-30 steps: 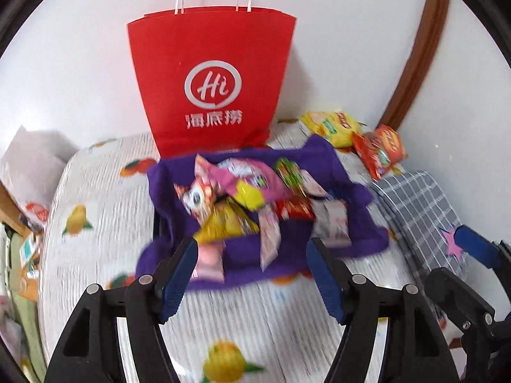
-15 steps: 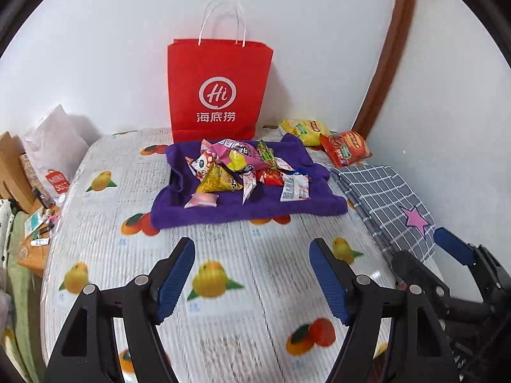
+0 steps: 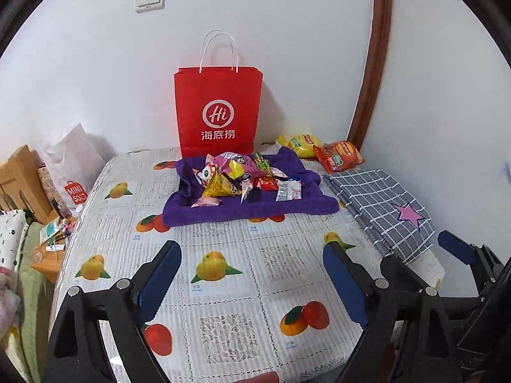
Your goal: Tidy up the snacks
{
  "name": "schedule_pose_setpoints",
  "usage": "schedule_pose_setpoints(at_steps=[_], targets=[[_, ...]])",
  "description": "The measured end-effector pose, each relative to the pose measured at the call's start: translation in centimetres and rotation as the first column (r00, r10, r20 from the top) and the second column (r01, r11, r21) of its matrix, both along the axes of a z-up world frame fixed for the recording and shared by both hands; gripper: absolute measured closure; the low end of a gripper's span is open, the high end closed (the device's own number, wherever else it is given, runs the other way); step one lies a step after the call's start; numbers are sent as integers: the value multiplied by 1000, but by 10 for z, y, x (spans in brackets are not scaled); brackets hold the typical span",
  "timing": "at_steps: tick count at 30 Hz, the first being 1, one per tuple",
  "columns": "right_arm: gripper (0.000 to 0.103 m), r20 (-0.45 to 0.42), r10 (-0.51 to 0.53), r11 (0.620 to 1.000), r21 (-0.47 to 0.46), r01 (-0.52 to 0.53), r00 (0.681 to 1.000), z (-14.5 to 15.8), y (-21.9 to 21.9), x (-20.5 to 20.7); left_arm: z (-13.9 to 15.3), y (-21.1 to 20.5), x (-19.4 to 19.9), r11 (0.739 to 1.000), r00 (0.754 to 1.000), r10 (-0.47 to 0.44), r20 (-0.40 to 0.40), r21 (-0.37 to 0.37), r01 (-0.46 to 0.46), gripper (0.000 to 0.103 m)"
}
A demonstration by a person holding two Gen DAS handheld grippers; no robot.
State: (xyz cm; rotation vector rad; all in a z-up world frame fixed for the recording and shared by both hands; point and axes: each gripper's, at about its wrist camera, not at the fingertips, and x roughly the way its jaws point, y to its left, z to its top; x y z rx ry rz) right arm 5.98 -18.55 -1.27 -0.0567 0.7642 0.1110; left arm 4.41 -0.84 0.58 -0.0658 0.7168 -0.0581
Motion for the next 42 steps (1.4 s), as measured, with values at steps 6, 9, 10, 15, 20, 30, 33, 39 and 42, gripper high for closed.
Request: schedule_pose_setpoints(at_steps=[6,9,10,15,20,30,33,39,42], targets=[[0,13,-8,1000,-26,9,1000,1,0,-8,-3,3,-3,1000,1000,14,1,-8,-14,13],[0,11,-24,999,-21,24,1000,1,-4,-7,-4,3,-3,1000,1000,15,-8,2,-15,13],[0,8,-28,1000,-13,28,1000,1,-5,-7,-4,3,-4,1000,1000,14,-8,5,-14,13],[0,3,-40,999,4,40,999,3,-12,-8,-3,3,-6,1000,1000,12,-8,-5,-12,13],[0,12,-37,999,-1,37,999,8,-13,-11,-2,5,-5,1000,1000,15,-10,-4,-15,13],[0,37,-30,1000,3,30,999,18,-8,-17,2,7,-10,1000,1000,25,3,-7,-25,13],[0,42,-28,1000,10,28,999,19,-8,-18,3,8,-10,1000,1000,22,5,-9,-22,13],[0,35,-29,1000,14,28,999,17,-7,-19,4,8,-11,1000,1000,19,4,-14,-19,13],[0,34,-27,999,23,26,999,17,-7,-20,5,7,-13,1000,1000,16,7,-13,-15,13]])
